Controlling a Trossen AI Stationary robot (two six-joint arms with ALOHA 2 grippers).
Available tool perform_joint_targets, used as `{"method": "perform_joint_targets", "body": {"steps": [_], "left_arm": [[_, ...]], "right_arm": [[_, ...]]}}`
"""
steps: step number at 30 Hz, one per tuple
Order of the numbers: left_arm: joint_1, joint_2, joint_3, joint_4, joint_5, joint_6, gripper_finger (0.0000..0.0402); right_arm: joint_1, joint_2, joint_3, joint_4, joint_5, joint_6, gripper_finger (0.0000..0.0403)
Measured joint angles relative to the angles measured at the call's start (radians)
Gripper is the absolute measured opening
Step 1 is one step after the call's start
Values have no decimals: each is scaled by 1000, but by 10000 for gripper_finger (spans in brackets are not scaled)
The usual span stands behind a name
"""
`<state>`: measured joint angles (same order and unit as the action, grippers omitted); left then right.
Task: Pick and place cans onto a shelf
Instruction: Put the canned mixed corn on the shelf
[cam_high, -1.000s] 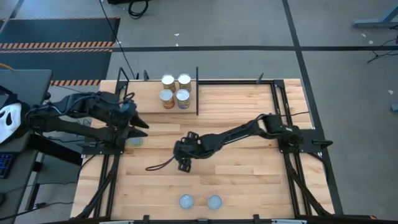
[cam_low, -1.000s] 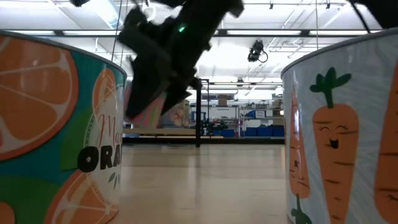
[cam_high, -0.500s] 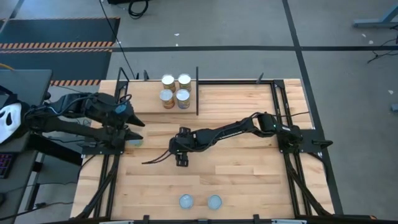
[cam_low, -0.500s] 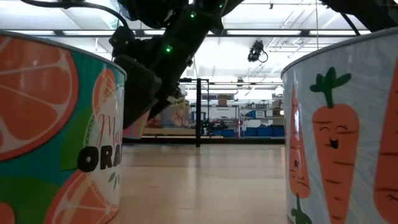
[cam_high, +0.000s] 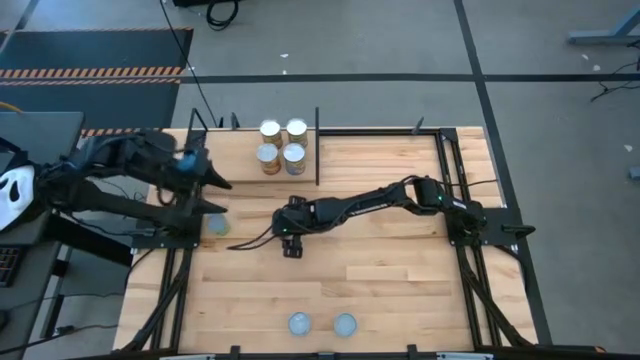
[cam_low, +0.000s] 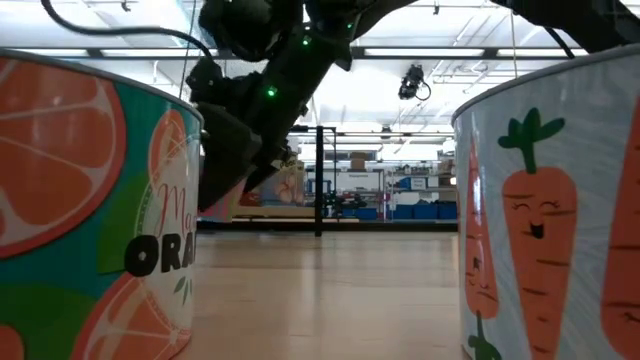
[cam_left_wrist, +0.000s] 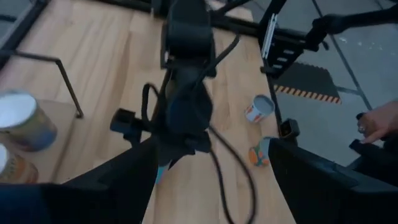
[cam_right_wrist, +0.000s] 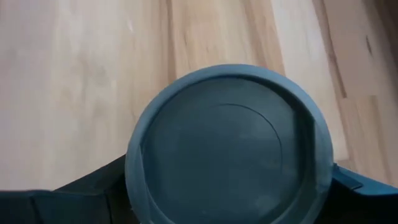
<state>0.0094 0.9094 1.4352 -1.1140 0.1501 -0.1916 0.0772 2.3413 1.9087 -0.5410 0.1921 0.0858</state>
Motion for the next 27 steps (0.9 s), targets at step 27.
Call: {"method": "perform_joint_targets", "body": {"steps": [27], "left_arm": [[-233, -29, 0, 9, -56, 10, 311]], "right_arm": [[11, -269, 40, -390, 27, 219, 352]]}}
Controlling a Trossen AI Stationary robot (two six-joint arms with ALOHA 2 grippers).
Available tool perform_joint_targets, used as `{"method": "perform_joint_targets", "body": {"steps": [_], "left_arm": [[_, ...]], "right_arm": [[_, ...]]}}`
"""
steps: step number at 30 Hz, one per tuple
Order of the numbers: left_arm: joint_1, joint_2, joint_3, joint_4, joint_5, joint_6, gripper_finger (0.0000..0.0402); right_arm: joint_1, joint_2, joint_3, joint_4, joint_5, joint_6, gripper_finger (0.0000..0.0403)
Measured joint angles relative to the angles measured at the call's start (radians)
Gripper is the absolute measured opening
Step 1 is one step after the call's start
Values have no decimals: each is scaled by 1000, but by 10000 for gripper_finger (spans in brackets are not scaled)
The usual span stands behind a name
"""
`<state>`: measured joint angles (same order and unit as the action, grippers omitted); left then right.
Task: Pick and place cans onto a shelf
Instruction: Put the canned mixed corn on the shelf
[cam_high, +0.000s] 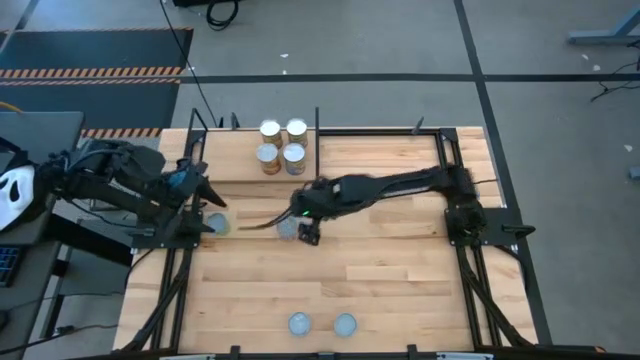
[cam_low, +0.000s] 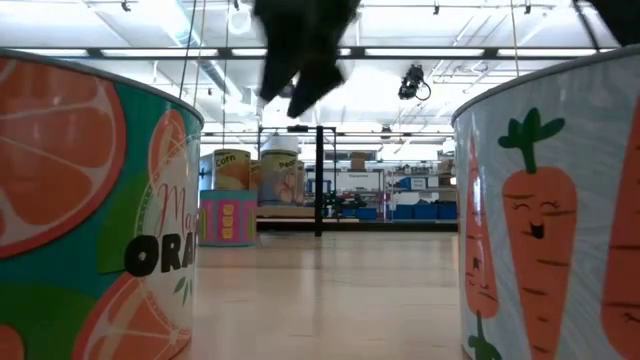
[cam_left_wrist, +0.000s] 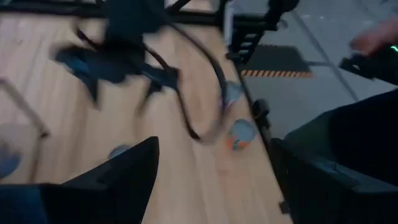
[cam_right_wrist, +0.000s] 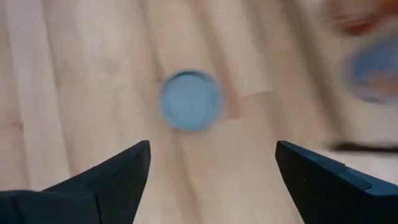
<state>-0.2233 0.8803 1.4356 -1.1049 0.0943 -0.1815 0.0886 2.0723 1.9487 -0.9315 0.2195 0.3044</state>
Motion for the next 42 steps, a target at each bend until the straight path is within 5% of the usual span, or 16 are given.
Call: {"method": "perform_joint_targets", "body": {"steps": [8, 13, 18, 25, 34, 42], "left_arm": [[-135, 48, -57, 99, -241, 58, 310], [-133, 138, -75, 237, -273, 122, 292], [-86, 290, -76, 368, -418, 36, 276], [23, 475, -76, 255, -275, -195, 321], [36, 656, -149, 61, -250, -200, 359], [39, 666, -492, 417, -241, -203, 360]], "right_arm": [[21, -343, -320, 34, 146, 52, 348], [18, -574, -629, 154, 157, 117, 348], [47, -802, -928, 364, 159, 184, 348], [76, -983, -1132, 411, 124, 227, 348], [95, -1064, -1230, 429, 66, 228, 348], [143, -1043, -1284, 512, 93, 261, 348]]}}
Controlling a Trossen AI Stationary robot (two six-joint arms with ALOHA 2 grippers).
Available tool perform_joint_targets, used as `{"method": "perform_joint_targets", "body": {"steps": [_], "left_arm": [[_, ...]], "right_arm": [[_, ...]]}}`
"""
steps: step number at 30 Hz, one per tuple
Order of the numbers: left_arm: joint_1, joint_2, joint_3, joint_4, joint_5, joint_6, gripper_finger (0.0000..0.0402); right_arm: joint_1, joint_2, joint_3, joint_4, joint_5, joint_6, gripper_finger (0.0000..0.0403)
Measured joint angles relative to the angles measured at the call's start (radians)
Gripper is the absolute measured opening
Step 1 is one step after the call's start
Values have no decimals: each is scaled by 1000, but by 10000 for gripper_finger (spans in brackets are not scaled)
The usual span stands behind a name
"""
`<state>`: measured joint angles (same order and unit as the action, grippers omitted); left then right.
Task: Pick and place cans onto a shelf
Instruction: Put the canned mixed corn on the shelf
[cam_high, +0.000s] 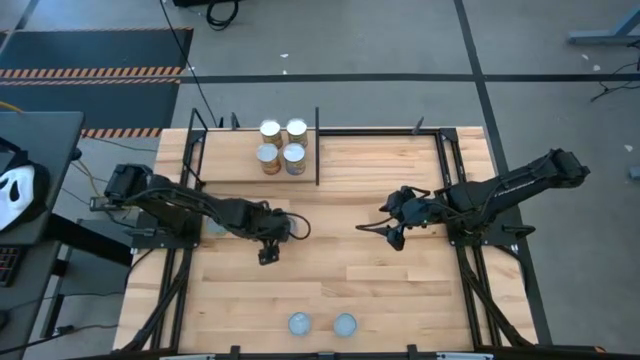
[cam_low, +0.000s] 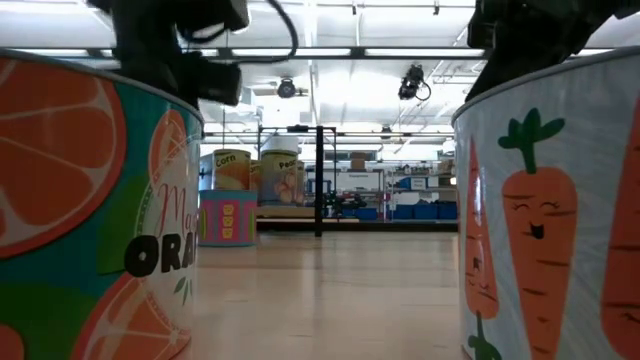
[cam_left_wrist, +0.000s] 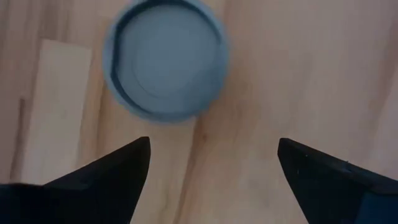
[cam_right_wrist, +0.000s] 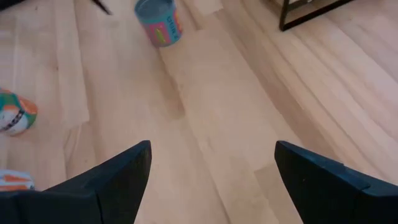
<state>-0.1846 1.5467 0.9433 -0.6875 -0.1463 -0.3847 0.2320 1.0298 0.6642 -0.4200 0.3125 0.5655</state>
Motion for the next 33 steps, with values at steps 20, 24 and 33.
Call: {"method": "perform_joint_targets", "body": {"steps": [20, 24, 33], "left_arm": [[72, 76, -170, 596, -116, 109, 360], [75, 90, -162, 614, -112, 108, 360], [89, 90, -106, 614, -80, 107, 320]], "right_arm": [[-35, -1, 0, 45, -1, 3, 348], [-43, -1, 0, 52, -14, 2, 348], [-85, -1, 0, 84, -67, -52, 348]]}}
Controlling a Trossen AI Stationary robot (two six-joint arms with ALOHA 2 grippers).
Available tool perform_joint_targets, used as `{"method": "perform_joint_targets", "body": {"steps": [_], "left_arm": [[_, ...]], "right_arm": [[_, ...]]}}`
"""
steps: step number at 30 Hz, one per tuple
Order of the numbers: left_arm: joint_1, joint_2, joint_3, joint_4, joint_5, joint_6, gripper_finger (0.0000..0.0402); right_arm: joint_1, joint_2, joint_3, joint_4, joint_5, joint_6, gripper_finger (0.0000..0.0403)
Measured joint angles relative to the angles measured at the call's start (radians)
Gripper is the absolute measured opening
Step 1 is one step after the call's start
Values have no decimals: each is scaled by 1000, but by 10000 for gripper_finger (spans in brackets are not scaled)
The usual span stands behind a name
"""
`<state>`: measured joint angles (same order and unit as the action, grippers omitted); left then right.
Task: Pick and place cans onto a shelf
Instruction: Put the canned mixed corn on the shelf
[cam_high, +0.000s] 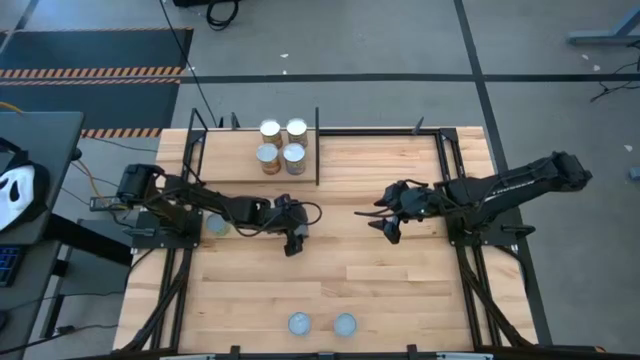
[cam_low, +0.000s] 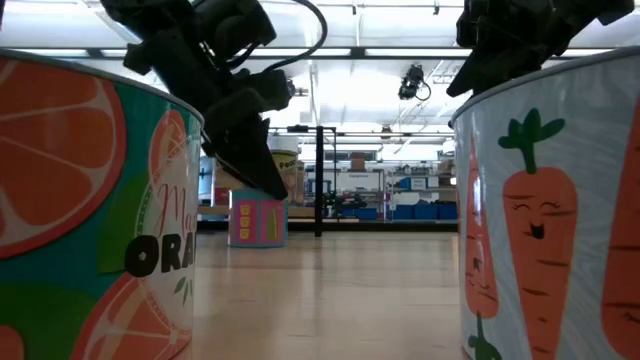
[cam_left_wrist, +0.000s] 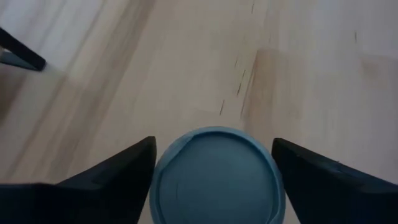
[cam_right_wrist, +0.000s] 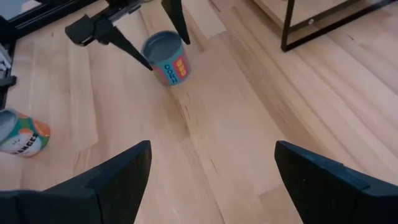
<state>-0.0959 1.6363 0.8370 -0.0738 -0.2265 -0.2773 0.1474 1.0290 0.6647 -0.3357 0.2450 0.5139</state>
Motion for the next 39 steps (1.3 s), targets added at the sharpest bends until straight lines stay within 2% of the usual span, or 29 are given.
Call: {"method": "perform_joint_targets", "body": {"steps": [4, 7, 17, 23, 29, 34, 39], "left_arm": [[21, -2, 3, -13, 39, 2, 287], [27, -2, 6, -17, 46, 5, 282], [39, 1, 93, -195, 48, 35, 349], [56, 2, 70, -214, 46, 79, 354], [63, 41, 70, -202, 53, 132, 351], [63, 85, 70, -161, 83, 59, 343], [63, 76, 70, -147, 97, -39, 317]], "right_arm": [[-30, 0, 0, -1, -34, -34, 348], [-43, 0, 0, -2, -39, -44, 348], [-52, 0, 0, -23, -62, -45, 348], [-50, 0, 0, -120, -101, -73, 348], [-56, 0, 0, -138, -101, -106, 348], [-60, 0, 0, -138, -101, -106, 348], [-60, 0, 0, -138, -101, -101, 348]]}}
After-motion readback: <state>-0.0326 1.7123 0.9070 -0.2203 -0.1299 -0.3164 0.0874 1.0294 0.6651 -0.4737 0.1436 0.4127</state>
